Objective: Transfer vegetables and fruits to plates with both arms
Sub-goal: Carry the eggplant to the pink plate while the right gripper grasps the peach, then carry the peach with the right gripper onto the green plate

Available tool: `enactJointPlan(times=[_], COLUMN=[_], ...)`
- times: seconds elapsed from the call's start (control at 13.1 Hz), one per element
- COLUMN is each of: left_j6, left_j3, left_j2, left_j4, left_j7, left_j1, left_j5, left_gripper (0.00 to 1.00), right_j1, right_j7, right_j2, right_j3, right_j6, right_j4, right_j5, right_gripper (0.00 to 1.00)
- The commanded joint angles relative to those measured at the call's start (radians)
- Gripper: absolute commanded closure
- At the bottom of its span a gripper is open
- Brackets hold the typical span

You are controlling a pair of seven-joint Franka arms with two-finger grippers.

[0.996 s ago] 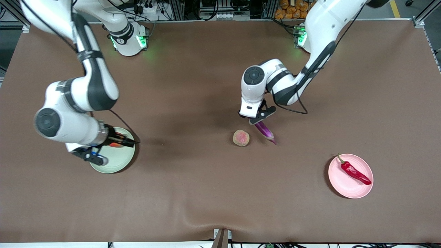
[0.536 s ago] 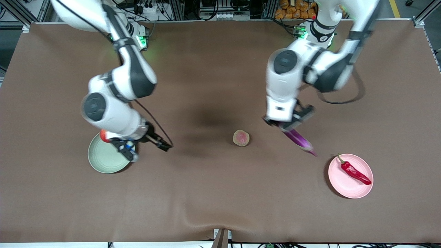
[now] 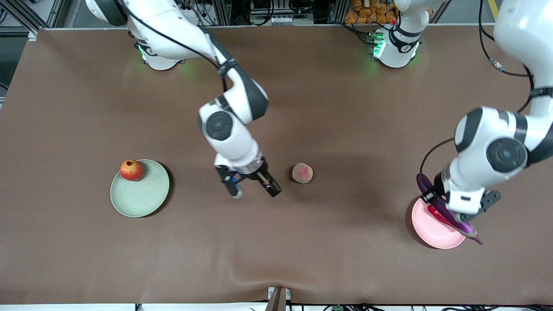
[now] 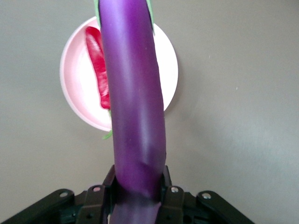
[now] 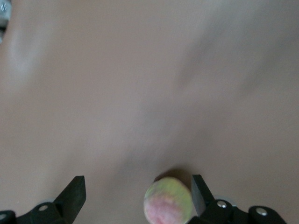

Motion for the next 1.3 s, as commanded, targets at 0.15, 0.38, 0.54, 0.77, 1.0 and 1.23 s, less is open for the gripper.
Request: enactJointPlan(times=[0.15,0.38,0.54,0.77,1.0,1.23], left_j6=[0.122,0.202,0.205,0.208,0.208,0.208], left_j3=[0.112,0.231,0.273,0.275,0.276,0.276], left_j2=[0.164,0.196,0.196,0.205,0.210,0.216], left_j4=[0.128,0.130,0.130,0.128,0.124,0.120], left_j7=[-0.016,-0.011,-0.007,0.003,-0.011,-0.016], left_j1=[-0.063,-0.155,-0.192,-0.190,-0.167,-0.149], left_j5=[0.004,0.013,0.013,0.017,0.004,-0.036], left_gripper=[1.00,1.00,1.00,1.00,1.00,0.72], right_j1=[0.097,0.137,0.158,0.178,0.162,0.084], right_j7=[0.059,0.061,0.065,0.124,0.107,-0.011], right_j2=[0.147,0.198,0.239,0.275,0.264,0.182], right_j3=[-0.023,-0.026,-0.027,-0.027,-0.029,-0.026], right_j6=[0.051,0.086,0.141,0.197,0.128,-0.114], right_j4=[0.132,0.143,0.145,0.158,0.162,0.165], right_j5=[0.007,0.002,0.002,0.002,-0.066,-0.061], right_gripper=[0.00,0.00,0.00,0.00,1.00,1.00])
